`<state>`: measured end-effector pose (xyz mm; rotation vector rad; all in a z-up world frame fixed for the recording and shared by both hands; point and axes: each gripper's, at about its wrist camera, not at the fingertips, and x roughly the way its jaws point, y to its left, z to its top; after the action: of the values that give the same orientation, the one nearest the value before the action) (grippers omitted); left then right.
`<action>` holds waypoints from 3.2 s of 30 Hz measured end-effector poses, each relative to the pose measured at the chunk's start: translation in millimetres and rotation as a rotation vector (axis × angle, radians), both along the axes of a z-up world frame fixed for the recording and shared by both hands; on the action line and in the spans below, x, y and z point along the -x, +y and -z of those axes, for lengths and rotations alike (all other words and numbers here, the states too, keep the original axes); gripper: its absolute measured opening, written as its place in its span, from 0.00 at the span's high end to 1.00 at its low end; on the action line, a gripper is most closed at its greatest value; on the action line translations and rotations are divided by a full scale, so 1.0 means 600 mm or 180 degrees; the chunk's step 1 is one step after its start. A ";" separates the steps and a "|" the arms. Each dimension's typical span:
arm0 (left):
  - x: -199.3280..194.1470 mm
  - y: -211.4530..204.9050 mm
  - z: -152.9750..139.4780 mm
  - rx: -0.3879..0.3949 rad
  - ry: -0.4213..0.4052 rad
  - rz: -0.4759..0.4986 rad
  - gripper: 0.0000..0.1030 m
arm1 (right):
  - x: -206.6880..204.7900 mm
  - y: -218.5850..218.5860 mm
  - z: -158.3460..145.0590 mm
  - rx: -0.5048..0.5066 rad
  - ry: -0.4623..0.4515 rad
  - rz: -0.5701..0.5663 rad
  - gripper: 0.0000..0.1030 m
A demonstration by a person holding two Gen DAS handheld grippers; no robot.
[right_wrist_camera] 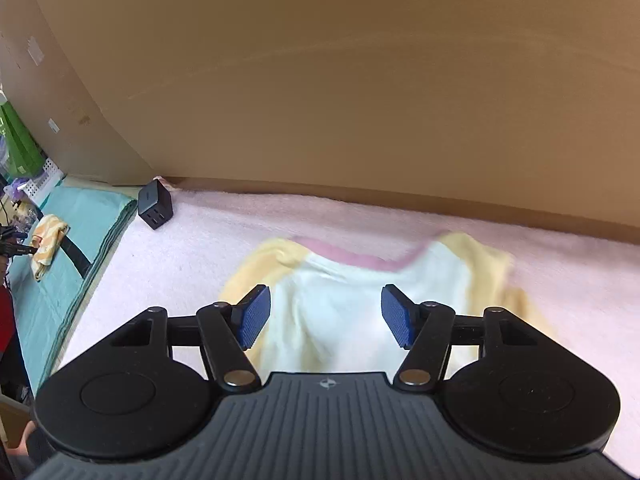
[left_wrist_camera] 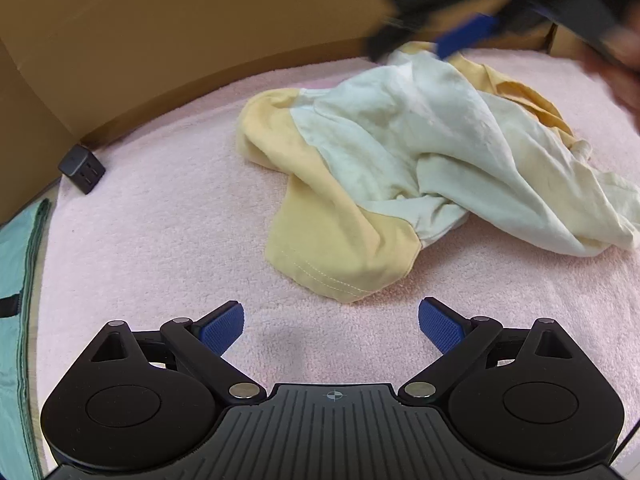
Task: Fold clothes
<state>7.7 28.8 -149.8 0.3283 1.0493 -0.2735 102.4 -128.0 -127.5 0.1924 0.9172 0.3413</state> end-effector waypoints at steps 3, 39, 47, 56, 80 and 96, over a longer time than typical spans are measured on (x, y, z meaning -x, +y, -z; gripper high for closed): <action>-0.008 0.002 0.000 -0.0007 -0.0007 -0.0030 0.03 | 0.066 -0.029 0.007 0.0133 0.0003 -0.0053 0.35; -0.008 -0.103 0.020 -0.0622 -0.0587 0.1276 0.54 | 0.191 -0.107 0.063 0.0303 0.0152 0.0316 0.37; -0.022 -0.080 0.025 -0.0513 -0.0526 0.1216 0.92 | 0.199 -0.144 0.065 0.0226 0.0209 0.0557 0.37; -0.042 -0.053 0.014 -0.0453 -0.0506 0.1028 0.94 | 0.185 -0.141 0.077 -0.0148 0.0385 0.0399 0.39; -0.109 -0.024 -0.009 -0.0640 -0.0591 0.0432 0.94 | 0.122 -0.257 0.023 -0.0182 -0.0219 0.1156 0.94; -0.052 0.013 -0.032 -0.0429 -0.0491 0.0600 0.22 | 0.230 -0.209 0.046 -0.0055 0.0223 0.0600 0.40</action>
<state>39.1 36.5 -130.7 0.5630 0.8873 -0.3415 -35.4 -253.6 -155.1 0.3059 0.9572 0.1688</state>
